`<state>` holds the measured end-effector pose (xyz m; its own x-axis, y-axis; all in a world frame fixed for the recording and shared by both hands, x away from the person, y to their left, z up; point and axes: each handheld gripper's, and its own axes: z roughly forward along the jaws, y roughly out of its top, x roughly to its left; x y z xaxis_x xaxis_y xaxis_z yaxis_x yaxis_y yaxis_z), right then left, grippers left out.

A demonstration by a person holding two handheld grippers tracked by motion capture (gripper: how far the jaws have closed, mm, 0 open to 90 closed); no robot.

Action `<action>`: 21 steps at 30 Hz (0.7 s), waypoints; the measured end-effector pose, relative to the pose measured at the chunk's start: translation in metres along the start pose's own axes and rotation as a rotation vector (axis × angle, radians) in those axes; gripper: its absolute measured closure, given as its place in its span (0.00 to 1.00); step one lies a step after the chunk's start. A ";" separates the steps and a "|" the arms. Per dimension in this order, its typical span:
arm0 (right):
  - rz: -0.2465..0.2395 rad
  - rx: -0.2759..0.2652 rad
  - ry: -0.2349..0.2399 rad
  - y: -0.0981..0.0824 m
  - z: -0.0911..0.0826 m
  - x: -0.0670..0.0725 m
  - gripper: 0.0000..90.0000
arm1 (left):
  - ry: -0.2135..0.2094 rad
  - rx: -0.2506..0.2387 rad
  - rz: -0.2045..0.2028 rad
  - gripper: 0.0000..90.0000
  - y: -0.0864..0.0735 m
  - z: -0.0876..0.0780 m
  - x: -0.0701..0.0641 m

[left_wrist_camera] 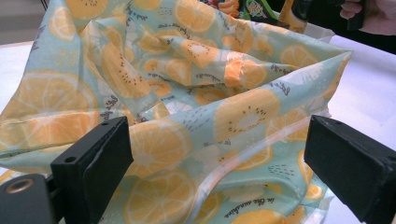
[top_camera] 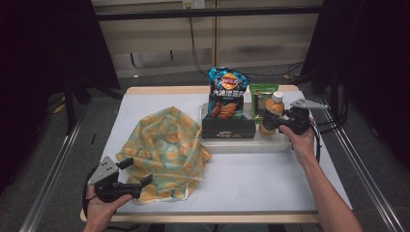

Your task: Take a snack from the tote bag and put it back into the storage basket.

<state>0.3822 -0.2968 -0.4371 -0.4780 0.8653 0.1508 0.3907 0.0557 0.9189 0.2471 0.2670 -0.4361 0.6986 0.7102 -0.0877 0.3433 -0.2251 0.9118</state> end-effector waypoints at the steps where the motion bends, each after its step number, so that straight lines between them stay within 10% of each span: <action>1: 0.003 0.002 0.000 -0.001 0.001 -0.003 0.43 | 0.002 0.009 0.000 0.08 -0.001 0.000 0.000; 21: -0.069 0.082 0.077 -0.011 0.011 -0.013 0.36 | -0.011 0.005 0.003 0.08 -0.001 0.001 -0.002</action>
<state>0.3926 -0.3030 -0.4529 -0.5639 0.8171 0.1193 0.4164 0.1566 0.8956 0.2461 0.2649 -0.4373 0.7063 0.7022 -0.0894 0.3443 -0.2305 0.9101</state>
